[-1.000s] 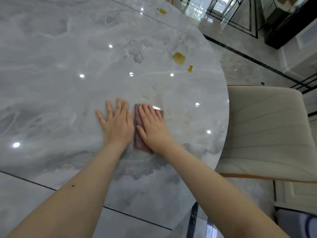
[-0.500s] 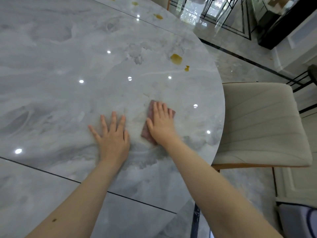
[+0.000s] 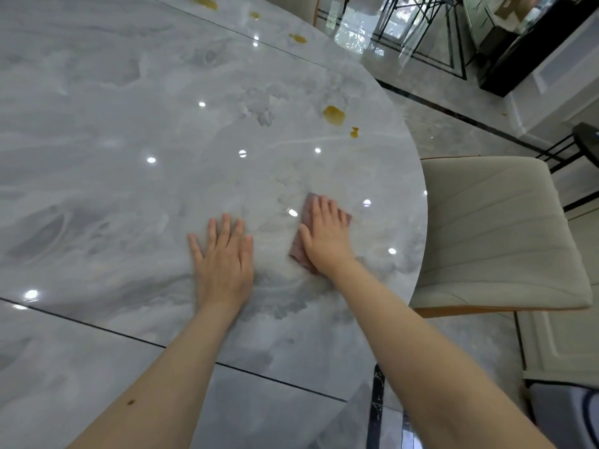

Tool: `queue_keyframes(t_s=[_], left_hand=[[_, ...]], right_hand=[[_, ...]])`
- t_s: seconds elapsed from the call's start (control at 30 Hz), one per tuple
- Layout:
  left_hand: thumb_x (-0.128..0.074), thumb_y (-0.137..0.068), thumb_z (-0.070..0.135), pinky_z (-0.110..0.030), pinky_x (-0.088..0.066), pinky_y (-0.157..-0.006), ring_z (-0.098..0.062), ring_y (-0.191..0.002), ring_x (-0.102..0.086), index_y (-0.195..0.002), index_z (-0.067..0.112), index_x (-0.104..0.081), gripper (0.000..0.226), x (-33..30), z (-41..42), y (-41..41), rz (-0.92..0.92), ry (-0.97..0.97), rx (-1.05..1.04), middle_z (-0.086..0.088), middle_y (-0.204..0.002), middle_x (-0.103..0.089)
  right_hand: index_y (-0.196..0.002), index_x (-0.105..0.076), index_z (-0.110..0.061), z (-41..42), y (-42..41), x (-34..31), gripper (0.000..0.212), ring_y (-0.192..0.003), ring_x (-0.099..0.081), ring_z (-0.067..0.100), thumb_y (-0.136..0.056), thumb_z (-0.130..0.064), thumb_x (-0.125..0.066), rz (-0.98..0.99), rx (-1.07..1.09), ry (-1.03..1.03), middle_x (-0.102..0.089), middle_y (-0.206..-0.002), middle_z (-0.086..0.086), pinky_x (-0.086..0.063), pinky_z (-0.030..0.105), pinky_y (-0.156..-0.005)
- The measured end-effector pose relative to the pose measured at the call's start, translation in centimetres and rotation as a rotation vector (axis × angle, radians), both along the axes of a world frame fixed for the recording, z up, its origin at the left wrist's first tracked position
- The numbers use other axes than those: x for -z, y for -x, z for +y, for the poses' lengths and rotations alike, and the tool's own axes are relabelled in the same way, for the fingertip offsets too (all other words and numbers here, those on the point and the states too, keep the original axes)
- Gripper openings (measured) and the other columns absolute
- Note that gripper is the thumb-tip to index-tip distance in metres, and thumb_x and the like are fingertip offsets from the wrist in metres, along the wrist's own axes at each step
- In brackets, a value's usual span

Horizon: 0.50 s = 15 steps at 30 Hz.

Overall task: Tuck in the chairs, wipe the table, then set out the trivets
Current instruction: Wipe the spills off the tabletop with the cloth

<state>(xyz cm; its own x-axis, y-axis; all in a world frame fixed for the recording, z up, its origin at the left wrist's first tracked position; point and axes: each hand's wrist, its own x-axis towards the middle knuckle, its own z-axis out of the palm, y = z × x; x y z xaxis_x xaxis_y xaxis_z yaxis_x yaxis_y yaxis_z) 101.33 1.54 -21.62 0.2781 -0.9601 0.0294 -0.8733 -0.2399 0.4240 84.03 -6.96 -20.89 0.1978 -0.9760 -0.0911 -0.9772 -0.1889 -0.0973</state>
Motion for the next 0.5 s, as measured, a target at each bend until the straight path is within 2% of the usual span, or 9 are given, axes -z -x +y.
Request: queue_keyframes(t_s=[0.07, 0.13, 0.27, 0.4, 0.5], left_hand=[[0.002, -0.087, 0.052, -0.045, 0.008, -0.115, -0.018, -0.146, -0.012, -0.147, 0.019, -0.03, 0.076, -0.1, 0.0, -0.1, 0.054, 0.039, -0.011, 0.001, -0.155, -0.024], [0.003, -0.086, 0.051, -0.045, 0.007, -0.116, -0.017, -0.146, -0.013, -0.148, 0.018, -0.027, 0.076, -0.2, 0.1, -0.2, 0.084, 0.055, -0.016, 0.001, -0.155, -0.025], [0.005, -0.086, 0.052, -0.045, 0.007, -0.116, -0.017, -0.146, -0.011, -0.149, 0.018, -0.023, 0.077, -0.5, 0.3, -0.3, 0.082, 0.045, -0.004, 0.001, -0.156, -0.022], [0.009, -0.084, 0.052, -0.048, 0.009, -0.115, -0.019, -0.146, -0.007, -0.15, 0.019, -0.022, 0.079, -0.5, 0.1, 0.0, 0.011, -0.019, 0.011, 0.001, -0.157, -0.017], [0.004, -0.089, 0.048, -0.049, 0.01, -0.115, -0.019, -0.147, -0.005, -0.15, 0.019, -0.022, 0.072, -0.2, -0.1, 0.1, -0.049, -0.053, 0.016, 0.001, -0.158, -0.014]], right_hand=[[-0.15, -0.015, -0.004, 0.6, -4.3, 0.3, 0.067, -0.146, -0.011, 0.03, -0.097, -0.042, -0.03, -0.054, -0.114, 0.006, -0.016, -0.158, 0.015, -0.002, 0.042, -0.117], [-0.149, -0.021, -0.003, 3.3, -6.3, 0.2, 0.069, -0.146, -0.015, 0.031, -0.093, -0.044, -0.024, -0.124, -0.264, -0.002, -0.021, -0.156, 0.016, -0.004, 0.044, -0.118], [-0.148, -0.027, -0.004, 8.1, -1.0, 0.0, 0.067, -0.145, -0.018, 0.029, -0.093, -0.042, -0.027, -0.114, -0.463, -0.019, -0.026, -0.155, 0.015, -0.004, 0.04, -0.118], [-0.151, -0.013, -0.008, 6.6, 6.0, -0.8, 0.076, -0.148, -0.007, 0.026, -0.089, -0.051, -0.012, -0.05, -0.271, -0.035, -0.013, -0.159, 0.011, 0.001, 0.037, -0.12], [-0.151, -0.011, -0.006, 3.4, 4.7, -0.6, 0.079, -0.147, -0.007, 0.027, -0.087, -0.052, -0.007, -0.017, -0.039, -0.004, -0.012, -0.159, 0.012, 0.0, 0.038, -0.119]])
